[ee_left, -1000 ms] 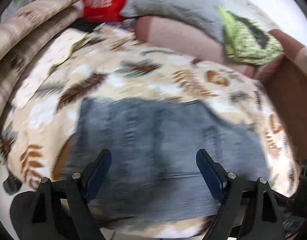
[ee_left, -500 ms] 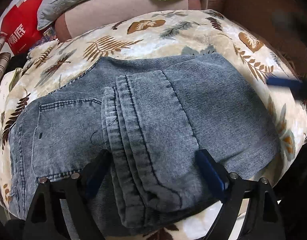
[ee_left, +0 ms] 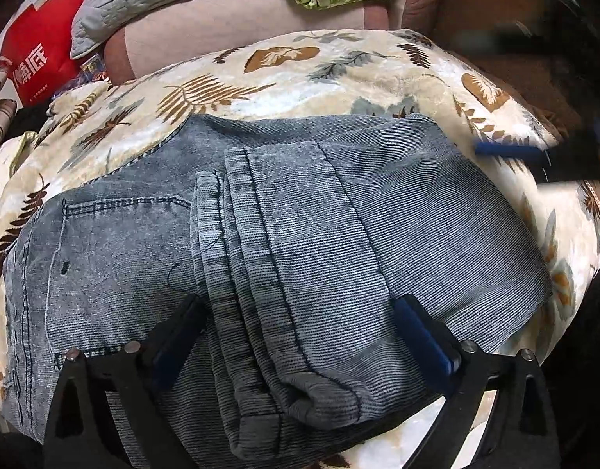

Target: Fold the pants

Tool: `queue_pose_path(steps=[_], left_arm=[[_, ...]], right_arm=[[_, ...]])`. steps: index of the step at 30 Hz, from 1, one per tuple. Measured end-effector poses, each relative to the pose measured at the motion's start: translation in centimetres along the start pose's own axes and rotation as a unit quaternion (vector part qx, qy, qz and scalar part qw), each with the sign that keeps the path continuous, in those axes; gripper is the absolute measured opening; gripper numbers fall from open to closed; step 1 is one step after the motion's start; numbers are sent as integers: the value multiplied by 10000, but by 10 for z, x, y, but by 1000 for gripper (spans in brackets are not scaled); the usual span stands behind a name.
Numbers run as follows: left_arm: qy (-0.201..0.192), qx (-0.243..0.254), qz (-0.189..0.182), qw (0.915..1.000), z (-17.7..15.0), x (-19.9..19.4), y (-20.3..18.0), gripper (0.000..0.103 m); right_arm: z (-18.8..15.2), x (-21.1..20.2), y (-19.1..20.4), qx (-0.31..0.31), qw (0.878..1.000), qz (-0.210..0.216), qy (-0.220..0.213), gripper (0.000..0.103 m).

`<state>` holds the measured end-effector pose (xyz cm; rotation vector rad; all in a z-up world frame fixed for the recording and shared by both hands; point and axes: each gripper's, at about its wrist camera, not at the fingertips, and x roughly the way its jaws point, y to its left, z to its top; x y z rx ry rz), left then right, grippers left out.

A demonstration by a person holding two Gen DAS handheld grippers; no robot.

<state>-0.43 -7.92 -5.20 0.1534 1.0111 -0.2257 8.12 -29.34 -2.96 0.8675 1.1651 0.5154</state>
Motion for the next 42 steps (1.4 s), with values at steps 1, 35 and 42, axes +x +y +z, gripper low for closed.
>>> queue_pose_path(steps=[1, 35, 42], left_arm=[[-4, -10, -23, 10000, -1, -2, 0, 98], [-1210, -3587, 625, 9235, -94, -118, 201, 98], [-1179, -3512, 668, 9264, -91, -118, 202, 98]], right_arm=[[-12, 4, -5, -44, 9999, -137, 85, 82], [-123, 89, 75, -1874, 9687, -531, 1540, 87], [-119, 81, 95, -2097, 9659, -784, 1298, 88]])
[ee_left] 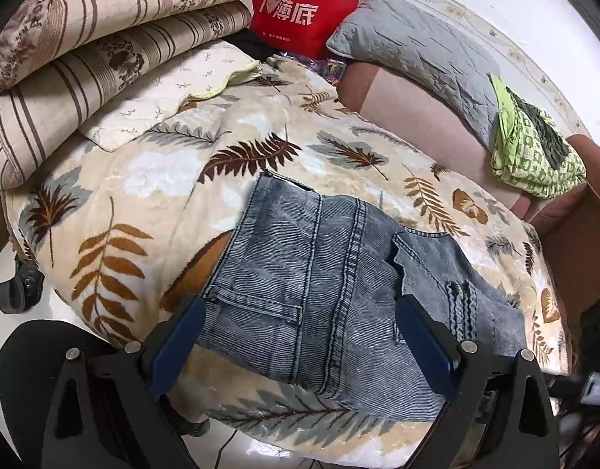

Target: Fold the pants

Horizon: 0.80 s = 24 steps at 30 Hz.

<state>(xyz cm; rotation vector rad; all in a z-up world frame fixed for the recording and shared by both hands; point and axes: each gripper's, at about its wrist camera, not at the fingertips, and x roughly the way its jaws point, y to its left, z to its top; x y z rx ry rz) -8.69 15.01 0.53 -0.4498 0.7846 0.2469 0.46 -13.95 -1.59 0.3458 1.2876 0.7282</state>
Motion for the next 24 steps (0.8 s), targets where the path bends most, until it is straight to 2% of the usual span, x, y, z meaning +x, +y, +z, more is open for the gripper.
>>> queue_pose_path(steps=[2, 4, 6, 7, 9, 10, 11, 13, 14, 15, 16, 17, 18, 19, 22, 24], left_arm=[[-6, 24, 39, 10000, 0, 1, 0, 98], [32, 21, 84, 10000, -1, 3, 2, 98], [77, 11, 158, 9998, 0, 6, 5, 98], [99, 2, 194, 9998, 0, 7, 6, 98], [168, 4, 272, 9995, 0, 11, 9, 98], [196, 29, 311, 9993, 1, 13, 10, 98], [222, 82, 384, 9990, 1, 15, 10, 98], [256, 154, 504, 9983, 1, 18, 10, 98], [264, 161, 521, 9982, 1, 19, 10, 98], [279, 169, 542, 9980, 1, 20, 9, 98], [298, 205, 563, 9978, 1, 21, 9, 98], [323, 255, 588, 9974, 1, 21, 8, 98], [317, 293, 594, 9973, 1, 21, 8, 98], [294, 303, 611, 9972, 2, 21, 8, 98], [342, 273, 614, 9972, 1, 22, 8, 98], [350, 262, 618, 9971, 0, 22, 6, 98]], right_arm=[[12, -7, 2, -16, 9999, 41, -163, 88], [35, -14, -1, 93, 9992, -111, -364, 88], [55, -16, -4, 146, 9974, -391, -595, 88], [69, -14, -5, 92, 9955, -659, -682, 88], [99, -7, -9, 41, 9925, -1010, -695, 88], [111, -1, -10, 83, 9935, -926, -659, 88], [123, 5, -11, 156, 9960, -653, -594, 88], [147, 30, -23, 387, 9987, 130, -321, 88], [154, 42, -29, 432, 9986, 177, -260, 88], [163, 60, -45, 614, 9979, -116, -171, 88], [167, 76, -61, 912, 9951, -381, -28, 87], [168, 83, -72, 1143, 9931, -239, -68, 87], [170, 77, -75, 1284, 9910, -116, -357, 87], [171, 69, -70, 1368, 9895, -152, -445, 87], [162, 53, -40, 758, 9945, -493, -530, 87], [150, 43, -19, 356, 9961, -561, -573, 87]])
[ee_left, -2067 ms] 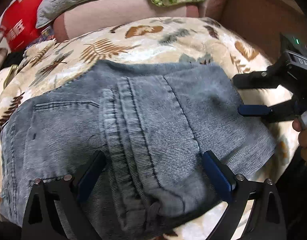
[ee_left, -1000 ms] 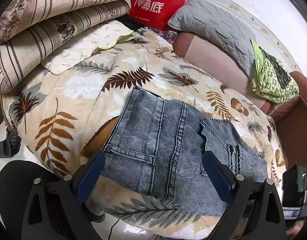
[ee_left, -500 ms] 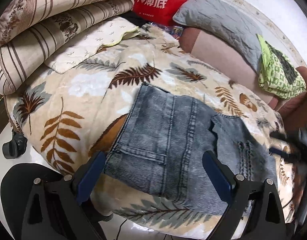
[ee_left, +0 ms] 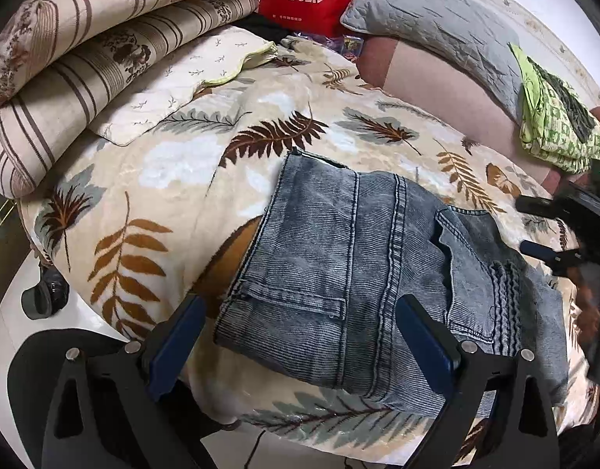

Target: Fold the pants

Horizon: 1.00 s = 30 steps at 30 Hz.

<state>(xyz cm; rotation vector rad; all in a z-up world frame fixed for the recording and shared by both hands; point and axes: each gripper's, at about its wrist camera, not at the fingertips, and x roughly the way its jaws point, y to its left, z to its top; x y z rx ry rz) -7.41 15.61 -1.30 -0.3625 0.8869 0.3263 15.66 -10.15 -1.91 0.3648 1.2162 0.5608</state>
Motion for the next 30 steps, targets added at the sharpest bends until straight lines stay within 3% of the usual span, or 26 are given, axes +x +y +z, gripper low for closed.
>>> queue_pose_path(steps=[5, 8, 11, 14, 18, 23, 26, 30], left_arm=[[44, 70, -29, 10000, -3, -2, -3, 98], [207, -277, -219, 9992, -7, -2, 7, 98], [485, -1002, -590, 9920, -14, 4, 28, 98], [624, -1111, -444, 9909, -16, 12, 36, 98], [634, -1073, -409, 9914, -16, 16, 33, 98], [597, -1003, -395, 9924, -14, 15, 31, 98], [470, -928, -335, 9940, -11, 11, 33, 98], [495, -883, -313, 9944, -10, 14, 32, 98]], right_arm=[[-46, -12, 35, -668, 9972, 240, 218, 87], [-75, -6, 51, -1055, 9930, 238, 469, 87], [-89, 31, 48, -1358, 9852, -692, 788, 88], [-92, 38, 45, -1393, 9853, -734, 667, 99], [-95, 42, 51, -1678, 9784, -897, 803, 101], [-93, 35, 51, -1538, 9823, -764, 751, 101], [-78, 8, 47, -1151, 9921, -265, 425, 101], [-49, -14, 40, -974, 9949, -257, -54, 101]])
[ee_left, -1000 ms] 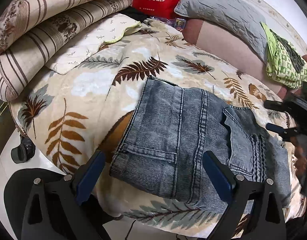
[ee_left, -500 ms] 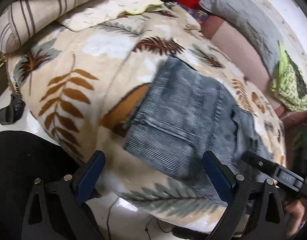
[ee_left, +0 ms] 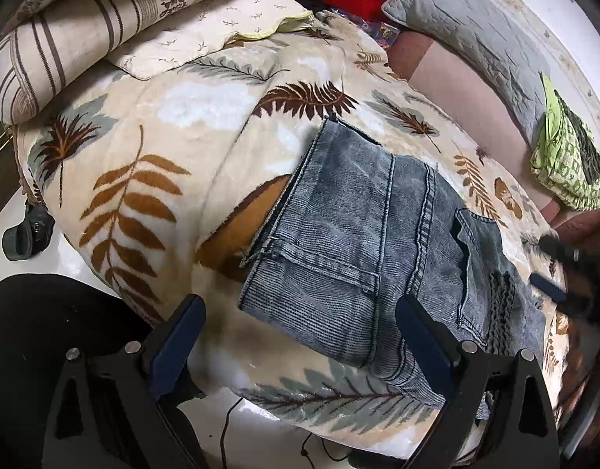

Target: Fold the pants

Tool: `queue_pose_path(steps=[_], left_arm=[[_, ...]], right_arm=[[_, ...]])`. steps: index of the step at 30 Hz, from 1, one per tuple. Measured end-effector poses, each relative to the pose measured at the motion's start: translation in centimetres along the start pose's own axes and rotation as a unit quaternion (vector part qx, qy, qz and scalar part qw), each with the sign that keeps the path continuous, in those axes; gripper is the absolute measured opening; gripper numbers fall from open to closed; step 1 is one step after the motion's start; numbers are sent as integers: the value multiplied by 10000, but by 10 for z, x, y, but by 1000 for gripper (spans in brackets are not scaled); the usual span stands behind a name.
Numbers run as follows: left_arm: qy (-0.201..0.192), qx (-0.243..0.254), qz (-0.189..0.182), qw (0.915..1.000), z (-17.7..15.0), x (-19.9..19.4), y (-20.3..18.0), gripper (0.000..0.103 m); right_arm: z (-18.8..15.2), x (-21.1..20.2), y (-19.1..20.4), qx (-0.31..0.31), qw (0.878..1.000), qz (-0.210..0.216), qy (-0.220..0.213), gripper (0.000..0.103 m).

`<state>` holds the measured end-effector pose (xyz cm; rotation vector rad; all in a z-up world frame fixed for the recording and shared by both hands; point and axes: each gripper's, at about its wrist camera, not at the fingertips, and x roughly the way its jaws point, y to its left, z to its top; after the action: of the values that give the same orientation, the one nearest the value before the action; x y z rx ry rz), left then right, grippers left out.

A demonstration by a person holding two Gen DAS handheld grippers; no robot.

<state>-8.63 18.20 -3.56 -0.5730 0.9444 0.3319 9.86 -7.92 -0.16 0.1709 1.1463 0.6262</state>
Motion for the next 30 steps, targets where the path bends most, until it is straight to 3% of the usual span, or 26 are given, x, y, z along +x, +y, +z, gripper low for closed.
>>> queue_pose_path(steps=[3, 6, 9, 11, 14, 19, 21, 22, 24, 26, 30], left_arm=[[-135, 90, 100, 9998, 0, -8, -1, 98], [-880, 298, 362, 9950, 0, -38, -10, 98], [-1201, 876, 316, 9884, 3, -51, -37, 98], [-1135, 1417, 224, 9831, 3, -44, -60, 98], [-740, 2041, 281, 9757, -3, -11, -85, 98], [-239, 2083, 477, 9766, -6, 33, -80, 98], [-231, 2016, 365, 9785, -3, 37, -76, 99], [-221, 2023, 339, 9785, -2, 37, -76, 99], [-251, 2052, 306, 9779, 2, 40, -74, 100], [-277, 2048, 320, 9779, 3, 41, -74, 101], [-534, 2002, 362, 9776, 6, 27, -77, 101]], right_arm=[[18, -3, -18, 147, 9994, -284, -126, 101], [28, -8, -36, 117, 9980, -609, -123, 101], [42, -14, -51, -67, 9951, -980, -71, 101], [54, -10, -57, -196, 9940, -1076, 20, 98], [70, 8, -59, -333, 9931, -1082, 301, 82], [82, 57, -42, -805, 9891, -878, 863, 75], [83, 82, -40, -888, 9848, -937, 1160, 52], [81, 95, -41, -926, 9818, -953, 1357, 33], [81, 98, -33, -1174, 9790, -998, 1337, 15], [83, 92, -23, -1400, 9758, -1162, 1216, 8], [85, 93, -21, -1489, 9719, -1528, 998, 7]])
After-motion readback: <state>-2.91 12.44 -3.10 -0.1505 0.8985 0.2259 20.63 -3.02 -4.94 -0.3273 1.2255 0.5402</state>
